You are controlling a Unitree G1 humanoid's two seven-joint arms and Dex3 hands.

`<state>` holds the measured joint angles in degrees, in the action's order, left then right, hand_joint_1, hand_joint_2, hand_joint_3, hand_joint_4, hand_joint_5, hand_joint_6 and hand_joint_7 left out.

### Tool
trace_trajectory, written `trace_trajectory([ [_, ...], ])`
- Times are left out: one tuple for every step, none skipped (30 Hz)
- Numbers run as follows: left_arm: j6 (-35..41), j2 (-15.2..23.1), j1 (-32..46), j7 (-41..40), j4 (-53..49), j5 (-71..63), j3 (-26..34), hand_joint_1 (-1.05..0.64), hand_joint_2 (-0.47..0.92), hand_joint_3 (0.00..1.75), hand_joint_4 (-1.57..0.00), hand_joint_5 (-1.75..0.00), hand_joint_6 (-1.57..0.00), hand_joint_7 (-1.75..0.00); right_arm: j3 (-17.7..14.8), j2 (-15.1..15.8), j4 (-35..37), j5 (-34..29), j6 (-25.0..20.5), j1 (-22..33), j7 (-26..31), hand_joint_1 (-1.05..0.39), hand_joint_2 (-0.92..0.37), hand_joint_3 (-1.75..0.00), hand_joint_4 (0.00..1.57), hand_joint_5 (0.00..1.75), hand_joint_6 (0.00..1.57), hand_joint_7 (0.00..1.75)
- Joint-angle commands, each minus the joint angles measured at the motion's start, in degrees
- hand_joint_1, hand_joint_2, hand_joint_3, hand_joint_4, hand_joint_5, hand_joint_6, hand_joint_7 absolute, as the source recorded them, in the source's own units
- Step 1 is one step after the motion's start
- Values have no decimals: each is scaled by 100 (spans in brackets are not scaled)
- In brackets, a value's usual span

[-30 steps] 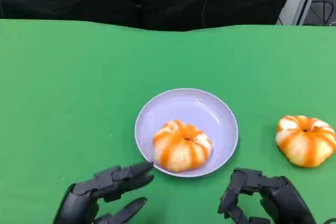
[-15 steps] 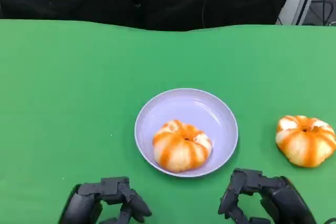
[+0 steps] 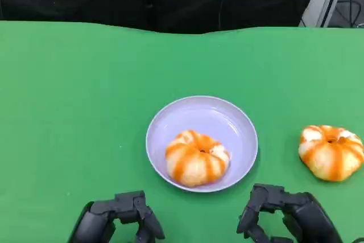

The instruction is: Grasp the bread from the table and place it into the plate.

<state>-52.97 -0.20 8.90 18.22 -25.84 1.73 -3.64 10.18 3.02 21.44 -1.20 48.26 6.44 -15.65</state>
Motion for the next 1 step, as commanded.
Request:
trace_trajectory([
  [-81, 98, 24, -71, 72, 23, -7, -4, 53, 119, -89, -154, -94, -128, -42, 92, -24, 22, 52, 0, 1, -22, -65, -85, 78, 161, 80, 130],
])
